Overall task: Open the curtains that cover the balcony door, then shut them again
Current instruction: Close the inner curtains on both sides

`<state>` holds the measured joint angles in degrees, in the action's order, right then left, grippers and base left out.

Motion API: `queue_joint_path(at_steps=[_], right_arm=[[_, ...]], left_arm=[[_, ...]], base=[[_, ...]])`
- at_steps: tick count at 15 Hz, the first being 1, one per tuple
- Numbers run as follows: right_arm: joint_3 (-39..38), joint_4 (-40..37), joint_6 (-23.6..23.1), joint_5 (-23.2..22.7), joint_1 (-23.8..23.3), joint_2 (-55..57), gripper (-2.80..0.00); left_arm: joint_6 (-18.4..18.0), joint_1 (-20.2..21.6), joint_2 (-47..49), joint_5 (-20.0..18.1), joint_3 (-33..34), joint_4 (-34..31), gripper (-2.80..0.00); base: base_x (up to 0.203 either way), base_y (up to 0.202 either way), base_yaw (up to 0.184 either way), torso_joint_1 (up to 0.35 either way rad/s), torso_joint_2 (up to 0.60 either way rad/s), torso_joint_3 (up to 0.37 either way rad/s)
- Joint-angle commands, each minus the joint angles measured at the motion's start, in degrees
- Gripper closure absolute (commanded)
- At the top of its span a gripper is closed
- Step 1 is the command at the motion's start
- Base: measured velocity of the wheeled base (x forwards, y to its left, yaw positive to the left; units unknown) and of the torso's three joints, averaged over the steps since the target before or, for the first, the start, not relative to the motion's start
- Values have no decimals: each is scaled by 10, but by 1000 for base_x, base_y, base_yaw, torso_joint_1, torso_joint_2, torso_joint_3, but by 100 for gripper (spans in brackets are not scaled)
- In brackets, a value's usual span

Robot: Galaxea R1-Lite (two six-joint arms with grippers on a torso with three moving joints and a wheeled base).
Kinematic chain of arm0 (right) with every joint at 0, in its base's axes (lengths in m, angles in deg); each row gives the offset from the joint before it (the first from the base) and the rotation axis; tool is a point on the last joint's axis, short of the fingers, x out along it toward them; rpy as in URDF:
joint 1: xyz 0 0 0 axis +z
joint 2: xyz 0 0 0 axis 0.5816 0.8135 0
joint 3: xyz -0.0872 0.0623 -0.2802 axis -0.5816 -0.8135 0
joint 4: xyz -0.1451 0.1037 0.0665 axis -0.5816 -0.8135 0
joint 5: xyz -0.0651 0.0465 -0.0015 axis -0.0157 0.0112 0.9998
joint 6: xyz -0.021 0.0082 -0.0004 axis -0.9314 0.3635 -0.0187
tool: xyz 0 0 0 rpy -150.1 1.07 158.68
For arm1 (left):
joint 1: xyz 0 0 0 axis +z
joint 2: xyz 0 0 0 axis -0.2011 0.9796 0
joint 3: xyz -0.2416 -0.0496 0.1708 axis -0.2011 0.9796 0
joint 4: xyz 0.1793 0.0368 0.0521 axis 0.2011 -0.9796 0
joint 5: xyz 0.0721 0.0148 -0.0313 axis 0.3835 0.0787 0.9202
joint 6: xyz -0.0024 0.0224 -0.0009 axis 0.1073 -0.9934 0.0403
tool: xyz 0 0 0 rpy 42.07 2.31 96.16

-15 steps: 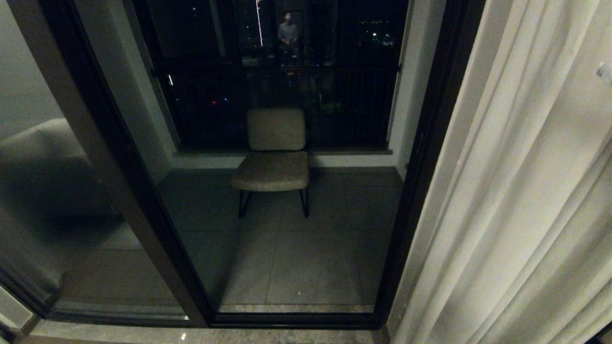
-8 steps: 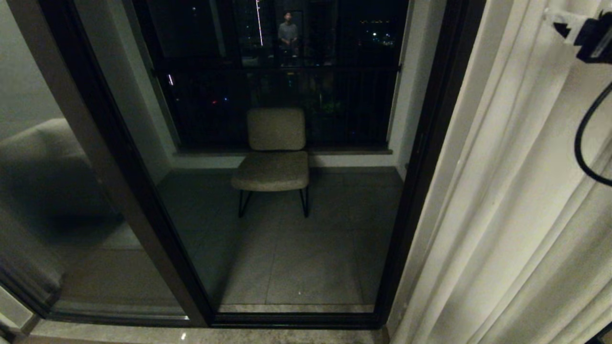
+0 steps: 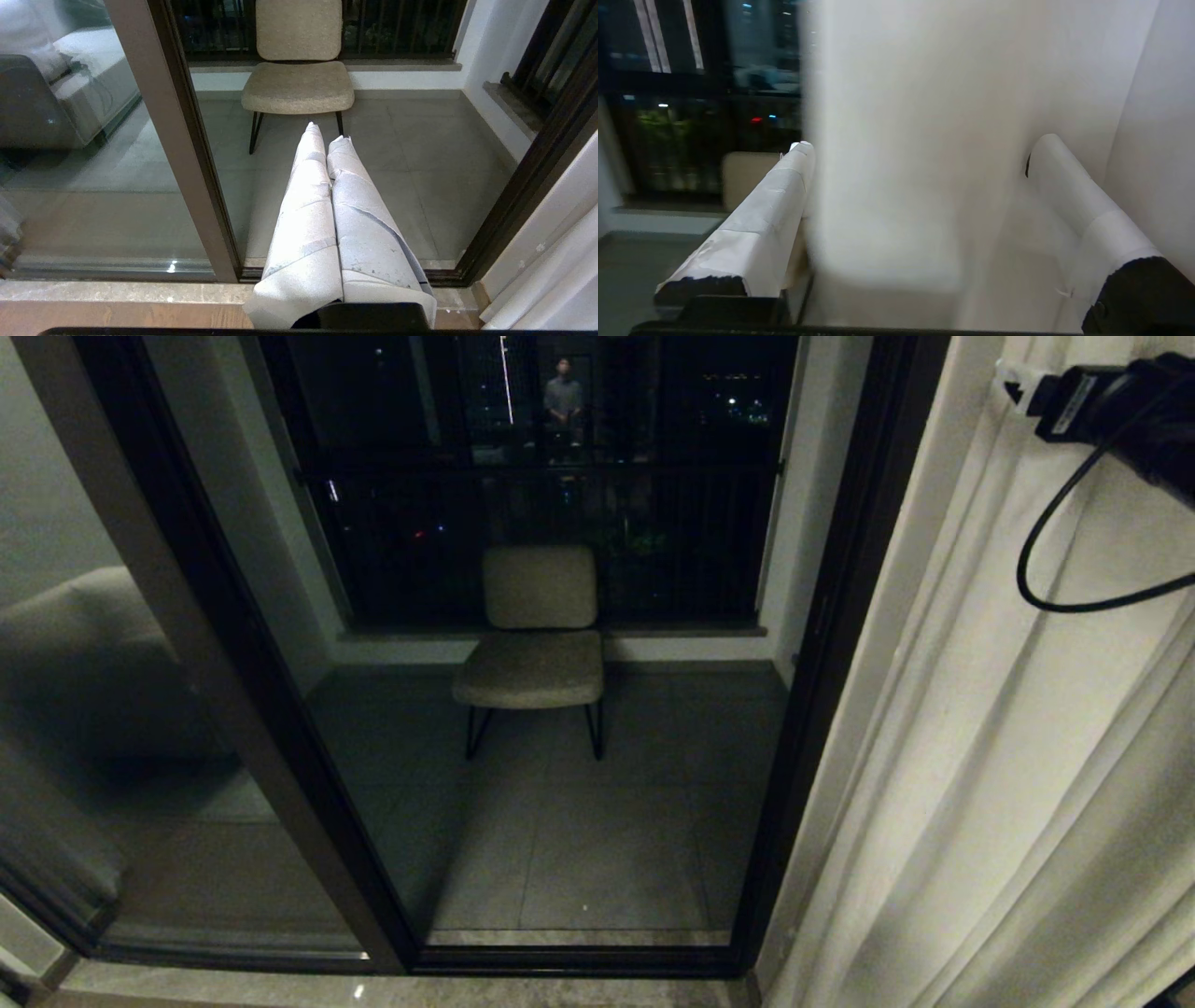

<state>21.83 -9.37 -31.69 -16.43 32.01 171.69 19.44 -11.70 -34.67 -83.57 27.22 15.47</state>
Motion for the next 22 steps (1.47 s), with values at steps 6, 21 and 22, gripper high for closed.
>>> queue_joint_path(at_steps=[6, 21, 22], right_arm=[[19, -2, 0, 0, -18, 21, 0], [20, 3, 6, -4, -19, 19, 0], [21, 5, 15, -3, -19, 19, 0]], left_arm=[[0, 0, 0, 0, 0, 0, 0], [0, 0, 0, 0, 0, 0, 0], [0, 0, 0, 0, 0, 0, 0]], base=[[0, 0, 0, 0, 0, 0], [0, 0, 0, 0, 0, 0], [0, 0, 0, 0, 0, 0]])
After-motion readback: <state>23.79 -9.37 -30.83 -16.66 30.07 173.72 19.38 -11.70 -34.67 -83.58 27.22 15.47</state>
